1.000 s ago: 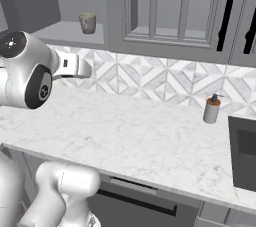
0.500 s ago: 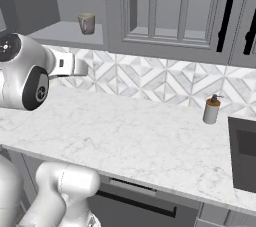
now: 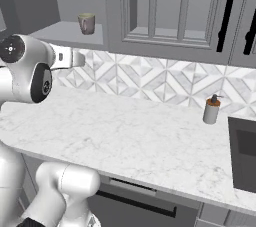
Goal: Gather all objects into one cabinet and sort the glasses and bowls to opposite sides.
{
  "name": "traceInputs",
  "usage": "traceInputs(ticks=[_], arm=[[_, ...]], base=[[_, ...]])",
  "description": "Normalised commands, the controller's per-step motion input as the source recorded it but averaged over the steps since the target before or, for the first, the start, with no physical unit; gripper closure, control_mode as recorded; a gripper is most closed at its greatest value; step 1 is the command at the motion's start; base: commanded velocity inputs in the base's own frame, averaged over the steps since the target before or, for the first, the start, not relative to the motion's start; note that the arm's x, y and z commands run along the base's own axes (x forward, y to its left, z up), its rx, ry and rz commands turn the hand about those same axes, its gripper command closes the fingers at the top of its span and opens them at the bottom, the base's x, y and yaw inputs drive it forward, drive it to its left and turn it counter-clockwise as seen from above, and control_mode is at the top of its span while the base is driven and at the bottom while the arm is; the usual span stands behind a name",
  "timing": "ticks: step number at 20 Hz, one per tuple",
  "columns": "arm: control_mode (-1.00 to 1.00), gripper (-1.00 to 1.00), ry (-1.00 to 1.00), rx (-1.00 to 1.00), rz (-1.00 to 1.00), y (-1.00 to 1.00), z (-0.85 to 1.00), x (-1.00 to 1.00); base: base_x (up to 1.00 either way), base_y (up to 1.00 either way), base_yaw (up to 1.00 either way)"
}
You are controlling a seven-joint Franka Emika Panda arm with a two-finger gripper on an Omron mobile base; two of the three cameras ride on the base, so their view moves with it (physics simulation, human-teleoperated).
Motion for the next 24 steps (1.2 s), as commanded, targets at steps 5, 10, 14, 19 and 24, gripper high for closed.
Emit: traceInputs(ticks=[5,10,14,19,24], arm=[[-1.0,-1.0,0.01,0.0,0.0,0.01,0.04,0.26],[-1.0,-1.0,0.14,0.0,0.0,0.18,0.2,0.61],[-1.0,-1.0,0.09,0.0,0.0,0.19,0.31,0.61],[-1.0,-1.0,0.0,0.0,0.0,0.07,0.08,0.64],[-1.0,-1.0,-0.03,0.0,-0.03,0.0,0.0,0.64]], base=[[0.0,0.0,0.0],[0.0,0.0,0.0],[0.0,0.0,0.0],[0.0,0.0,0.0],[0.0,0.0,0.0]])
